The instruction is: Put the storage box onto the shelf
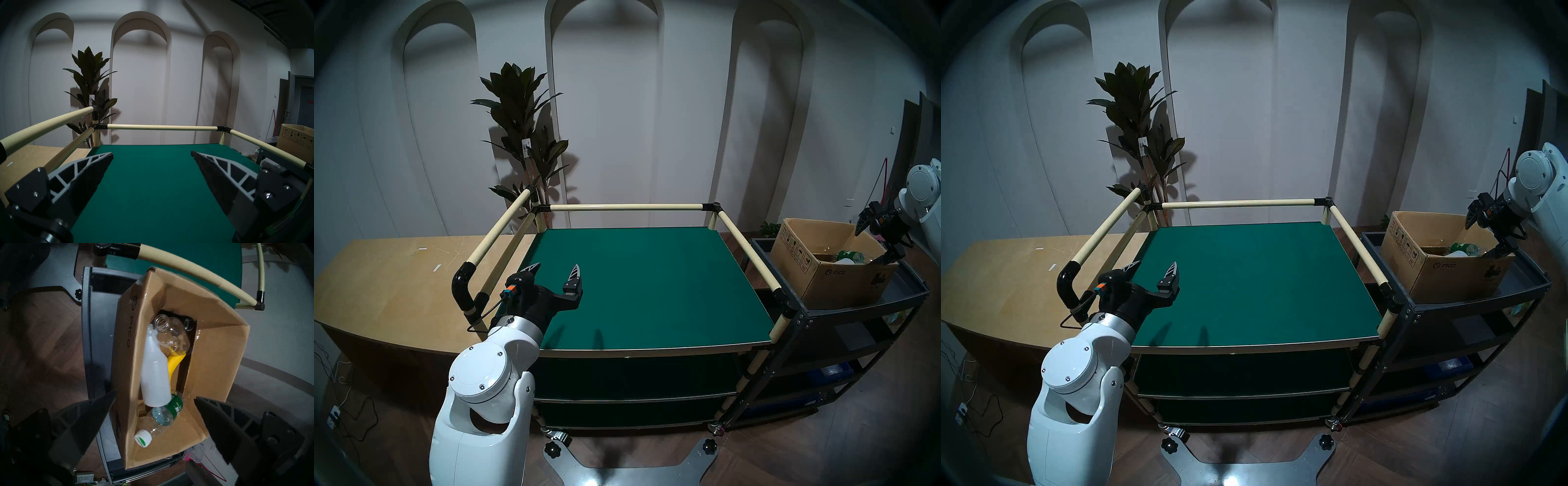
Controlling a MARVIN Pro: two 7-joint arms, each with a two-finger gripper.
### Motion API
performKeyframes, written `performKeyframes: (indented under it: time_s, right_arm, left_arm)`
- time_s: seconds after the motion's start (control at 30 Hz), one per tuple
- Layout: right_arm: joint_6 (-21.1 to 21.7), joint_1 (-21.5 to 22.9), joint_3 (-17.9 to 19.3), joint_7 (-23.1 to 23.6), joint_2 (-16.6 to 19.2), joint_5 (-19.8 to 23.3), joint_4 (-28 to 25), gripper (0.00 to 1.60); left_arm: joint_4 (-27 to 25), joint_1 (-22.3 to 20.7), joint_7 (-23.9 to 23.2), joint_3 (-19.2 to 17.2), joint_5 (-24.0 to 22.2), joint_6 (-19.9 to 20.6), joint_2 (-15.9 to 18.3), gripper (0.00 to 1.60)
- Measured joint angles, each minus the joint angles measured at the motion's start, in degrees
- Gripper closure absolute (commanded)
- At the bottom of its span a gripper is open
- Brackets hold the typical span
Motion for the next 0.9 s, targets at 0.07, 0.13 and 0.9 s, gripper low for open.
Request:
performKeyframes:
  time_s: [0.07,0.13,0.9]
  right_arm:
    - [-0.72,0.60,-1.71,0.00,0.10,-0.63,0.84,0.00]
    - [-1.43,1.28,-3.61,-0.05,0.20,-1.24,1.95,0.00]
    - [-2.17,9.65,-19.20,-1.19,-7.35,-5.47,16.98,0.00]
  left_arm:
    - [-0.01,0.00,0.00,0.00,0.00,0.00,0.00,0.00]
    - [-0.02,0.00,0.00,0.00,0.00,0.00,0.00,0.00]
    - [-0.08,0.02,-0.08,0.01,0.00,0.00,0.01,0.00]
